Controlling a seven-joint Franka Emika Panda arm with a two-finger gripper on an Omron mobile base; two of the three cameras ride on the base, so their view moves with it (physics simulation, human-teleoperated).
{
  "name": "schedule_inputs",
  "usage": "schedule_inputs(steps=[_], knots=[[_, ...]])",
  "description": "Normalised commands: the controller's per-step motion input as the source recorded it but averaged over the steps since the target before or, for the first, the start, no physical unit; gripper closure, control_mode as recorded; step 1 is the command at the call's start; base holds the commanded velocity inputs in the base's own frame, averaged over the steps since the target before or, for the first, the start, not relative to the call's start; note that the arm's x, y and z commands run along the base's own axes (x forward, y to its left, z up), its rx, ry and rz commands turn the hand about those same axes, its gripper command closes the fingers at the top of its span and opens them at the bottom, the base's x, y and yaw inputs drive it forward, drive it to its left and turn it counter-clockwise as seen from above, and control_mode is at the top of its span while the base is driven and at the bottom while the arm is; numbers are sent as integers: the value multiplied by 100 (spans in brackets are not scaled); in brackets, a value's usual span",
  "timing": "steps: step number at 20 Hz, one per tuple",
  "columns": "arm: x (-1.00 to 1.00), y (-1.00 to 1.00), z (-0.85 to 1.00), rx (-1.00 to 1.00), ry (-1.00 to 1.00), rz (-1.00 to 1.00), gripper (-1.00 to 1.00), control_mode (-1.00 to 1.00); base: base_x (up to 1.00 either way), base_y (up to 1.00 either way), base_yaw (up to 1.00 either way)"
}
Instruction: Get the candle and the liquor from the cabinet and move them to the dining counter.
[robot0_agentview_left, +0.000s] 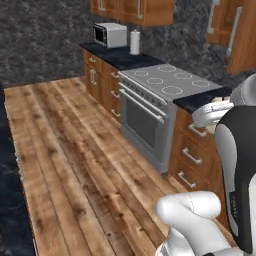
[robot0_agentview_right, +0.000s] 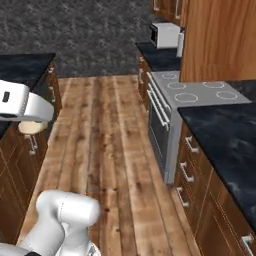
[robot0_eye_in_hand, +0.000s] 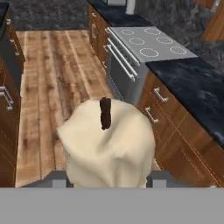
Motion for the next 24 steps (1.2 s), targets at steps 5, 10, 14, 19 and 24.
schedule_inputs(steps=[5,10,14,19,24], knots=[[0,0,0,0,0,0,100,100,-17,0,100],[0,0,0,0,0,0,100,100,-27,10,100],[0,0,0,0,0,0,100,100,-75,21,91],[0,0,0,0,0,0,100,100,-99,37,75],[0,0,0,0,0,0,100,100,-100,51,59]])
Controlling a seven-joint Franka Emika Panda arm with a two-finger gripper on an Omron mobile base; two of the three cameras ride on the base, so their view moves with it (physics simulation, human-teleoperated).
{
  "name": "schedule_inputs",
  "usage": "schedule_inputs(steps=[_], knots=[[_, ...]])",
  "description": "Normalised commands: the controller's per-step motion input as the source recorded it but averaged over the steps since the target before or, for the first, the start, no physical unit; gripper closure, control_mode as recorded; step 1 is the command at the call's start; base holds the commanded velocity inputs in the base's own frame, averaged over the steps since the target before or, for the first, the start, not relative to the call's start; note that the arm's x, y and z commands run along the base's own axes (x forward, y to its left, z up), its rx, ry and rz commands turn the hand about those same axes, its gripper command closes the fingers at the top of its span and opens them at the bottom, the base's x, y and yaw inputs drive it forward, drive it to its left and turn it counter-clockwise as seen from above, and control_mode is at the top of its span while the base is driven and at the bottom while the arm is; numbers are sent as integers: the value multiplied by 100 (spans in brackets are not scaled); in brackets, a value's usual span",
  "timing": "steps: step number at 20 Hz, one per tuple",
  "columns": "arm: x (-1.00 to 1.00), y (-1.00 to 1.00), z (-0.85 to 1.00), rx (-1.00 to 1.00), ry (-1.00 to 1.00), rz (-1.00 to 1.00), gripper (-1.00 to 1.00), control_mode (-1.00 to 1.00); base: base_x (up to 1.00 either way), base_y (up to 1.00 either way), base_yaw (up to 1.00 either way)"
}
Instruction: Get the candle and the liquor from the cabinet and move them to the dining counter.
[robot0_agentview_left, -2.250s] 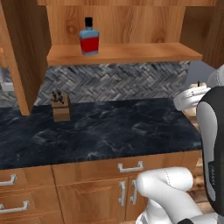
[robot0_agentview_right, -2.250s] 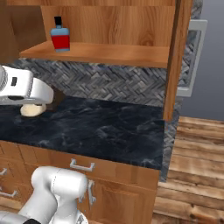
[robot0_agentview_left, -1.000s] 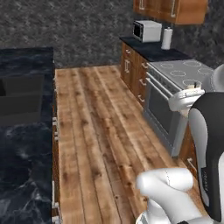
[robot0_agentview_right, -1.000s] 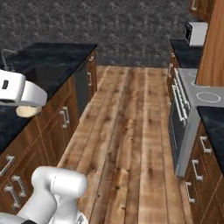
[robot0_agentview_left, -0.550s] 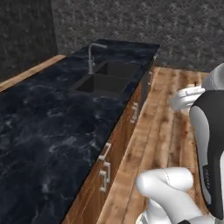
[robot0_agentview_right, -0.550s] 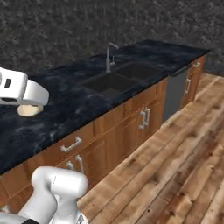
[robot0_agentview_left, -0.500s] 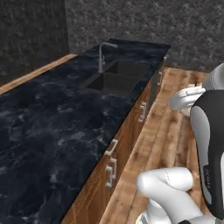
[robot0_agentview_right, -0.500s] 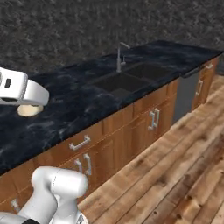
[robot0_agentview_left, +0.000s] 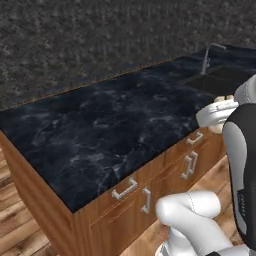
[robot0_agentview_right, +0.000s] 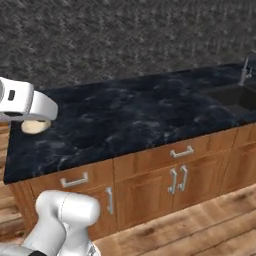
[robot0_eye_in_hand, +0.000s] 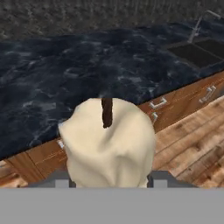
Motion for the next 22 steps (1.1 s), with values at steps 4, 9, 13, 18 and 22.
schedule_inputs(steps=[4,9,13,18,22], knots=[[0,0,0,0,0,0,100,100,-100,75,55],[0,0,0,0,0,0,100,100,-72,100,27],[0,0,0,0,0,0,100,100,16,100,-1],[0,0,0,0,0,0,100,100,28,100,-9],[0,0,0,0,0,0,100,100,46,100,-25]])
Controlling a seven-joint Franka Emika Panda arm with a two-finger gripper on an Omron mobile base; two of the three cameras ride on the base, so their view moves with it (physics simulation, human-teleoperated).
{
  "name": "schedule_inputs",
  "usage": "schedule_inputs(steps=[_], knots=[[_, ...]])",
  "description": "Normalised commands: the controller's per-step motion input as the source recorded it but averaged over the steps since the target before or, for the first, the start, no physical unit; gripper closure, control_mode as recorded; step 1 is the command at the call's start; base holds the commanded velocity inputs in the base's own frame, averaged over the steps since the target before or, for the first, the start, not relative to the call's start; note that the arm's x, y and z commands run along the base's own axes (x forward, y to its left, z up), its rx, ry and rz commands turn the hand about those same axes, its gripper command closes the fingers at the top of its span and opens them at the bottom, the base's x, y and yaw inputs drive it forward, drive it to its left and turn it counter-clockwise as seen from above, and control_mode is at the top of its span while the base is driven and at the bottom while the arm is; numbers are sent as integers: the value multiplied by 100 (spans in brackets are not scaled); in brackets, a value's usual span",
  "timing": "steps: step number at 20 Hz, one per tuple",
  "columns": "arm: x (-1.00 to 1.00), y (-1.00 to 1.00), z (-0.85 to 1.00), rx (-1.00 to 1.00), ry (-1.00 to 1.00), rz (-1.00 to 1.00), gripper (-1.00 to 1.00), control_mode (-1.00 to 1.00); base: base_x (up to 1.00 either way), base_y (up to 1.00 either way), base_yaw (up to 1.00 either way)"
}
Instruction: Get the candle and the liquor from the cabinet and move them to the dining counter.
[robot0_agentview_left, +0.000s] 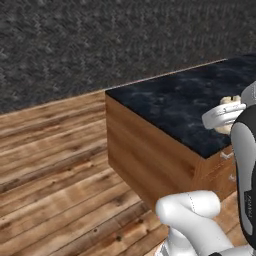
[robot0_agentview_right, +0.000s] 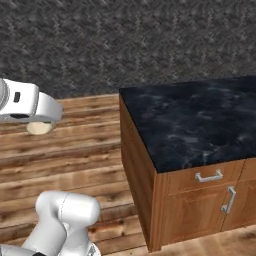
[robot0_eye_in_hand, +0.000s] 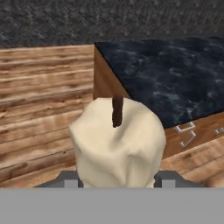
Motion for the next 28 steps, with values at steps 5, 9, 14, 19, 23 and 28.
schedule_inputs(steps=[5,9,14,19,23,28], knots=[[0,0,0,0,0,0,100,100,64,100,-27],[0,0,0,0,0,0,100,100,98,100,-40],[0,0,0,0,0,0,100,100,90,100,-53],[0,0,0,0,0,0,100,100,74,94,-65],[0,0,0,0,0,0,100,100,55,93,-68],[0,0,0,0,0,0,100,100,14,100,-63]])
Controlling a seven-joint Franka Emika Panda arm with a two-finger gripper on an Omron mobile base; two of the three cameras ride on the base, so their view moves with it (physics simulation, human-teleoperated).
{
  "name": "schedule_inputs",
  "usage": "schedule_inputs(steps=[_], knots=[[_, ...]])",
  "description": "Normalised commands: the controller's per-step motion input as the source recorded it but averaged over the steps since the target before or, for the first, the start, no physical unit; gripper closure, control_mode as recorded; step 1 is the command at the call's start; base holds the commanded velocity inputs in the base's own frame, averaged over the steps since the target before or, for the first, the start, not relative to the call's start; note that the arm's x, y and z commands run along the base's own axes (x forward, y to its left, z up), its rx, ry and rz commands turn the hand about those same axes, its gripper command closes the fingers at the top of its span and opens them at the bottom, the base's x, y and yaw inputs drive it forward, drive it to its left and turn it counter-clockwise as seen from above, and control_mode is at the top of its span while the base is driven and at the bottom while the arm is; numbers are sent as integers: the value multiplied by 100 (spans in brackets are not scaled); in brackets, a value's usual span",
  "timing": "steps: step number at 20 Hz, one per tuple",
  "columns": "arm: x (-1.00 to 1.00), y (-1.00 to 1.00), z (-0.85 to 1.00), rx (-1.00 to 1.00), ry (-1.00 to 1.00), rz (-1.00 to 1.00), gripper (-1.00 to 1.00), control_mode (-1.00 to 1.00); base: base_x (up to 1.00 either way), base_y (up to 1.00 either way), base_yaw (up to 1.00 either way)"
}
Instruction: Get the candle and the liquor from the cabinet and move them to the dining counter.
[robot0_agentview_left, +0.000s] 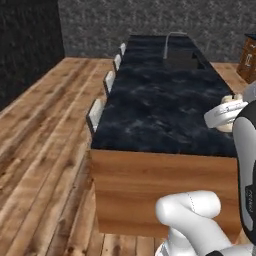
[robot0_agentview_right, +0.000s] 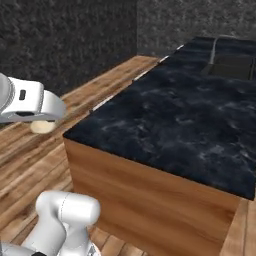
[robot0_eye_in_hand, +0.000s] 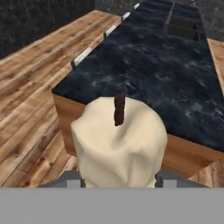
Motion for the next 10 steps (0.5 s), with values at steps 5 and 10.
schedule_inputs(steps=[5,10], knots=[[0,0,0,0,0,0,100,100,0,100,-59],[0,0,0,0,0,0,100,100,-7,100,-57]])
